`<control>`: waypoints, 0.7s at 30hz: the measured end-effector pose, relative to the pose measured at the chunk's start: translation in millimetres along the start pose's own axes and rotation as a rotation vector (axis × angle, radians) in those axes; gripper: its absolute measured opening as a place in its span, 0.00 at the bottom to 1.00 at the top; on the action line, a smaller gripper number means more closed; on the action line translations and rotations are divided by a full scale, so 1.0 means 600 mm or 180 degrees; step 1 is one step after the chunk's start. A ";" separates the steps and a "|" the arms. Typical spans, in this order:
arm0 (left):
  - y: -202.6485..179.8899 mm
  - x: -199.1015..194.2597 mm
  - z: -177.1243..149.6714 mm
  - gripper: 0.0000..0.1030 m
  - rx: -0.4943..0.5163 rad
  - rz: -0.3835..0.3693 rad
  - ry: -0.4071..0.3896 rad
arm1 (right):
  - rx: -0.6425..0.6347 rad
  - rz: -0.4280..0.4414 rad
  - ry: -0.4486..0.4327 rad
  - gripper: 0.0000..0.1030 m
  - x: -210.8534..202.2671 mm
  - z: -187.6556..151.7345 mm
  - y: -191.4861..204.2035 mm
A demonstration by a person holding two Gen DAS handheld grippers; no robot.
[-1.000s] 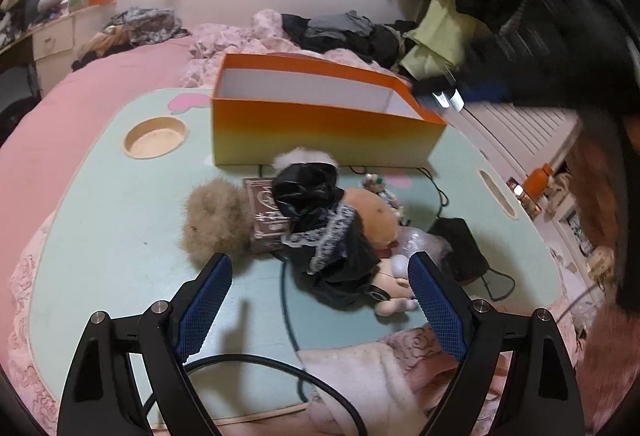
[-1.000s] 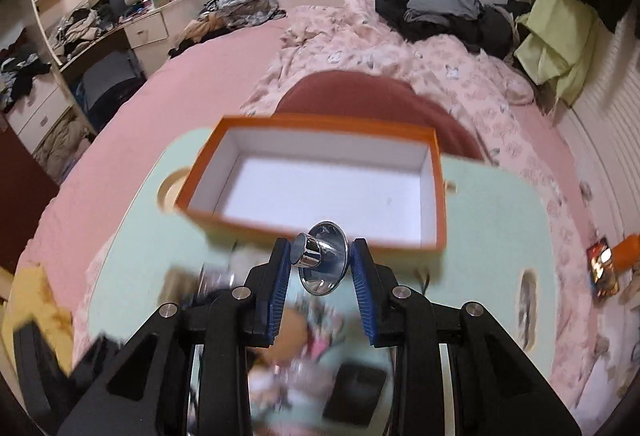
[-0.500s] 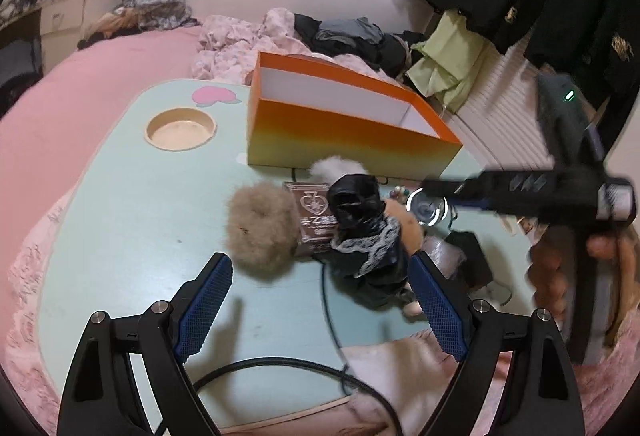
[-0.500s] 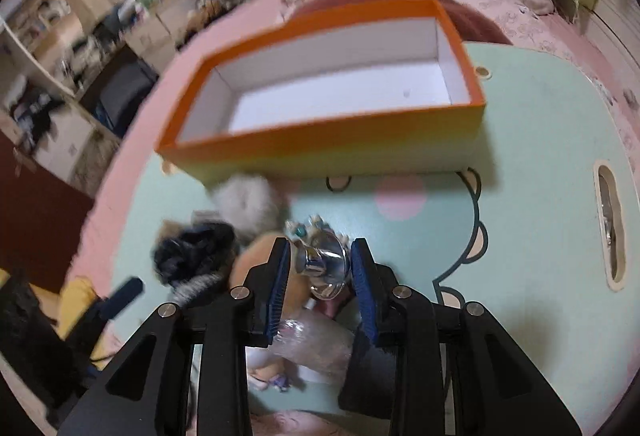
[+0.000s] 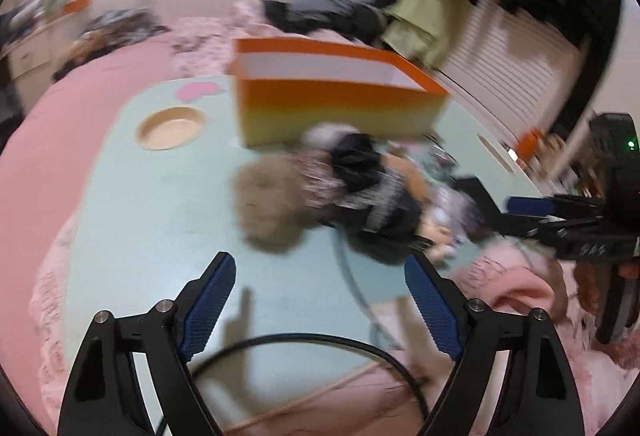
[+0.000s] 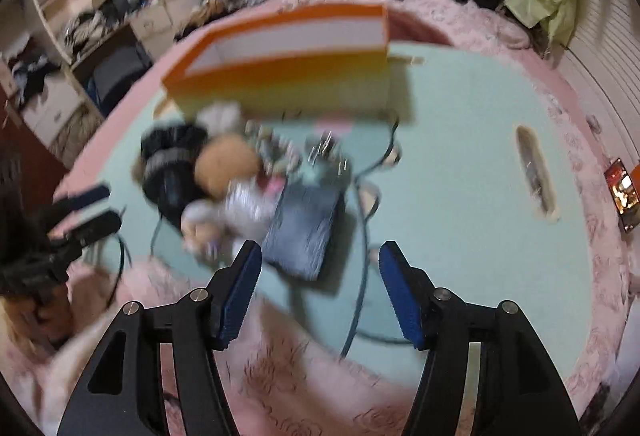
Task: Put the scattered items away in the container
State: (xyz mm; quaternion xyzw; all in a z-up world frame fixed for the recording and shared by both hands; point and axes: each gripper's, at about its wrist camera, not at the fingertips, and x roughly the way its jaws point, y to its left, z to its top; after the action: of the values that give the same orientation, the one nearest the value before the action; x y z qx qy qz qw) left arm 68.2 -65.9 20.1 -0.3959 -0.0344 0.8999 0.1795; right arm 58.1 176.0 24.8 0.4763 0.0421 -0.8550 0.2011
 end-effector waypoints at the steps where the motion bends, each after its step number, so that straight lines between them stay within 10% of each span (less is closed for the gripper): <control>1: -0.011 0.004 0.000 0.83 0.0059 0.0005 0.0013 | -0.0048 -0.0019 0.0001 0.60 0.008 -0.002 0.008; 14: -0.047 0.090 0.049 0.78 0.0135 0.0153 0.0253 | -0.0139 -0.0201 -0.0193 0.56 0.072 0.043 0.033; 21: -0.040 0.027 0.028 0.77 0.0017 -0.0099 0.0058 | 0.0180 -0.0053 -0.0474 0.56 0.028 0.033 0.014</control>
State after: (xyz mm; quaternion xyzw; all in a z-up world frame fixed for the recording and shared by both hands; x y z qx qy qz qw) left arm 53.1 -36.5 25.0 -0.4030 -0.0366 0.8935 0.1948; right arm 37.9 157.9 22.4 0.4165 0.0068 -0.8905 0.1831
